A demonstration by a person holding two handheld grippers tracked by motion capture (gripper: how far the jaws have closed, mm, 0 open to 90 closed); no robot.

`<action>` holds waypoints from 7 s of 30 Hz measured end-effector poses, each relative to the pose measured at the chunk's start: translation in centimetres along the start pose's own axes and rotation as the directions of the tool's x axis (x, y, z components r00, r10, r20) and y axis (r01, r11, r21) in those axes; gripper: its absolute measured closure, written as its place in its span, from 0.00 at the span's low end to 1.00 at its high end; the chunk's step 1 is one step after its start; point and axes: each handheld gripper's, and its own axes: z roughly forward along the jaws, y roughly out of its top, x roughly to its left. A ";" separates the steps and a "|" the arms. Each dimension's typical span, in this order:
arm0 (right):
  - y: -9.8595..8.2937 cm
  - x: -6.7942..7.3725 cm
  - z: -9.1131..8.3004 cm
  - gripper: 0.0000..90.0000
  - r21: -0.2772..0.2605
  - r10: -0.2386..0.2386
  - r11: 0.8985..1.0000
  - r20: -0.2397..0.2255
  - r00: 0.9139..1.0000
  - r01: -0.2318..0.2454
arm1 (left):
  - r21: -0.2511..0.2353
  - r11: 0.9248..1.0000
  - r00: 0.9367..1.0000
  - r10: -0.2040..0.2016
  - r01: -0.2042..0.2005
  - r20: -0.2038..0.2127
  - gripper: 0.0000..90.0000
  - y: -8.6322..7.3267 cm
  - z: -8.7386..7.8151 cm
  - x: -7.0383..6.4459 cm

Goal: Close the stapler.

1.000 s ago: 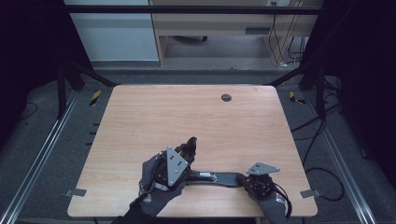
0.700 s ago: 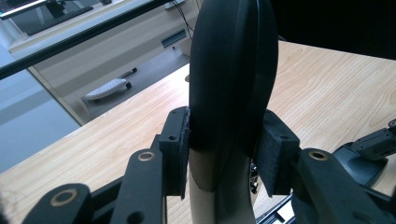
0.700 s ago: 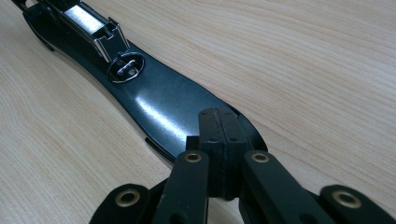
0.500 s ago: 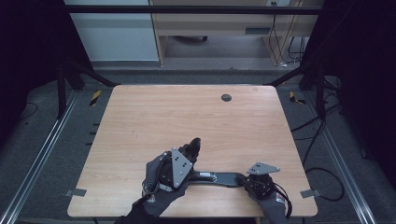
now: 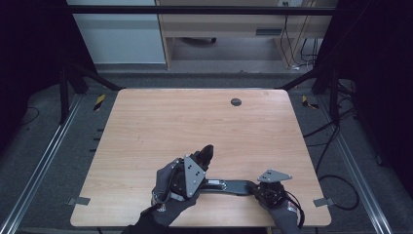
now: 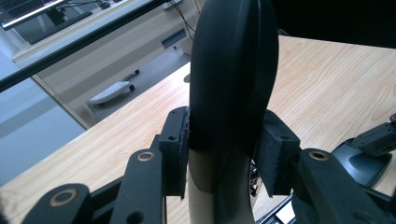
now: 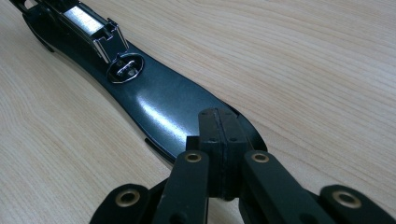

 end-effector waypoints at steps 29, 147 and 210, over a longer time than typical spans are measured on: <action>0.0 -0.1 0.0 1.00 0.000 0.006 1.000 0.005 1.000 -0.006 | 0.019 0.995 0.995 0.098 -0.098 0.018 0.62 0.5 1.9 -3.0; 0.0 -0.2 0.0 1.00 -0.005 0.013 1.000 -0.005 1.000 -0.013 | 0.061 0.909 0.908 0.405 -0.412 0.101 0.54 -1.9 7.0 -9.9; 0.0 -2.2 -2.4 0.96 -0.098 0.089 0.992 0.094 0.992 -0.080 | 0.048 0.978 0.955 0.187 -0.203 0.232 0.37 -0.9 3.5 -3.7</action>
